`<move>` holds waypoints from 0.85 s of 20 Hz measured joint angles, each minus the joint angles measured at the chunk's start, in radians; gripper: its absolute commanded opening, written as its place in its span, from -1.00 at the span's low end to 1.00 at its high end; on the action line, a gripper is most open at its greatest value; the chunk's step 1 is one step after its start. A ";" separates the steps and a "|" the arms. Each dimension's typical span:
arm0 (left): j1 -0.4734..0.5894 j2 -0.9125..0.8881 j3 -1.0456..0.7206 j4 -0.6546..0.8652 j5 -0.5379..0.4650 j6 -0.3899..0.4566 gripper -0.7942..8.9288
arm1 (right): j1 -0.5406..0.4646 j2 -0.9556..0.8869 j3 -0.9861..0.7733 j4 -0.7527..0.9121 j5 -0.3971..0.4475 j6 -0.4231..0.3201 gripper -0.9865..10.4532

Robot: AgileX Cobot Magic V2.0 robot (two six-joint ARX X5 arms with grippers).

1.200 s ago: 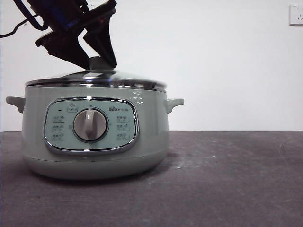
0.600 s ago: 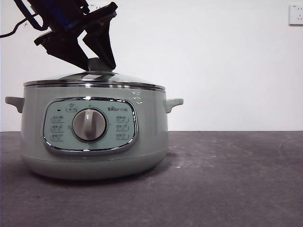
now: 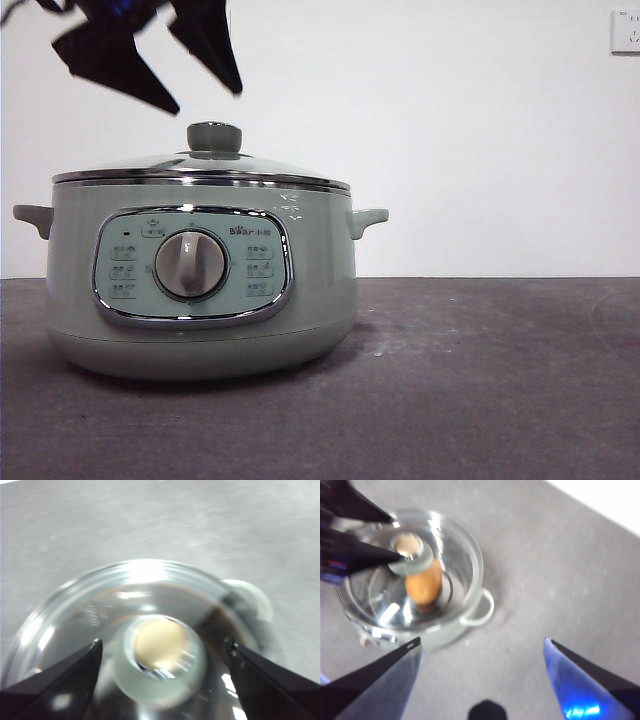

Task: Pick up the potato,open the lid,put the potato in the pot,close the lid

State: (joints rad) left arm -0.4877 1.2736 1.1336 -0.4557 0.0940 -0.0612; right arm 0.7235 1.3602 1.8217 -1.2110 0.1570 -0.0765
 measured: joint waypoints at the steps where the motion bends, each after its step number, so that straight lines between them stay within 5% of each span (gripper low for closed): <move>1: -0.007 -0.040 0.000 -0.027 0.023 0.000 -0.01 | -0.006 -0.001 -0.003 -0.008 0.000 0.014 -0.25; 3: -0.026 -0.119 0.000 -0.072 0.032 -0.001 -0.21 | -0.018 -0.022 -0.047 0.007 0.000 0.025 -0.47; 5: -0.049 -0.215 0.000 -0.122 0.032 0.000 -0.87 | -0.023 -0.065 -0.131 0.040 0.000 0.029 -0.68; 7: -0.065 -0.297 0.001 -0.150 0.005 0.009 -0.85 | -0.023 -0.126 -0.231 0.109 0.000 0.032 -0.86; 11: -0.072 -0.416 0.004 -0.225 -0.155 0.021 -0.85 | -0.023 -0.302 -0.497 0.320 0.001 0.044 -0.86; 17: -0.074 -0.592 -0.251 -0.147 -0.171 0.027 -0.85 | -0.023 -0.582 -0.901 0.665 0.005 0.109 -0.86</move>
State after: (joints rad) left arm -0.5613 0.6815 0.8825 -0.6029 -0.0765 -0.0338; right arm 0.7002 0.7784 0.9203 -0.5457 0.1616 0.0330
